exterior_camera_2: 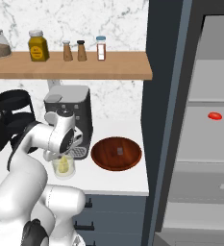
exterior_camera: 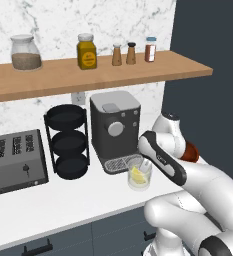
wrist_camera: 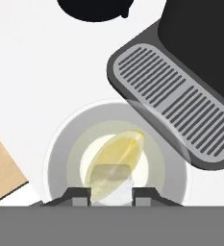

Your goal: Grab a lemon wedge from the fridge and one ice cube from the ice bowl, and put them in the glass of lemonade.

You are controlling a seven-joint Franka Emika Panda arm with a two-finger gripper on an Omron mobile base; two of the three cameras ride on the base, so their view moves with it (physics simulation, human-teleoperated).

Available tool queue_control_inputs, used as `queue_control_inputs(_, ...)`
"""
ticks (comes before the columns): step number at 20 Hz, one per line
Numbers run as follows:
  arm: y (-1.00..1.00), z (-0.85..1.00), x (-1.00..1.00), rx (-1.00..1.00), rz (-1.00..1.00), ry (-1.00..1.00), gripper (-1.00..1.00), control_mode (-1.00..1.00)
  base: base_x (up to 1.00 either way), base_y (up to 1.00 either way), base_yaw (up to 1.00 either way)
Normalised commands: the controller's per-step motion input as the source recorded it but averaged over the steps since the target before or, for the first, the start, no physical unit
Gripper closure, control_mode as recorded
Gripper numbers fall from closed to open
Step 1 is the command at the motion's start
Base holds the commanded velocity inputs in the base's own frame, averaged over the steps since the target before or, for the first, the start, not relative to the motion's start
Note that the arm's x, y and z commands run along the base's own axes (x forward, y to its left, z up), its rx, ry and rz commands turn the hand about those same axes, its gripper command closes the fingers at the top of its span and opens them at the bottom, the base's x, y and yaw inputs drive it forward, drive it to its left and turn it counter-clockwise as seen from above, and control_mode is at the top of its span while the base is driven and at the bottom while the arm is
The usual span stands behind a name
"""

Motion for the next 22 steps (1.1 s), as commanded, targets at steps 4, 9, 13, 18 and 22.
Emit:
queue_control_inputs(4, 0.0, 0.0, 0.0, 0.0, 0.0, 0.0, -1.0, -1.0, 0.0, 0.0, 0.0)
queue_control_inputs(9, 0.0, 0.0, 0.0, 0.0, 0.0, 0.0, -1.0, -1.0, 0.0, 0.0, 0.0)
queue_control_inputs(13, 0.0, 0.11, 0.0, 0.01, 0.0, 0.0, -1.0, -1.0, 0.0, 0.0, 0.0)
queue_control_inputs(18, -0.01, 0.22, -0.05, 0.05, 0.0, -0.05, -1.0, -1.0, 0.0, 0.0, 0.0)
queue_control_inputs(22, -0.17, 0.21, -0.13, 0.07, 0.0, -0.06, -1.0, -1.0, 0.0, 0.0, 0.0)
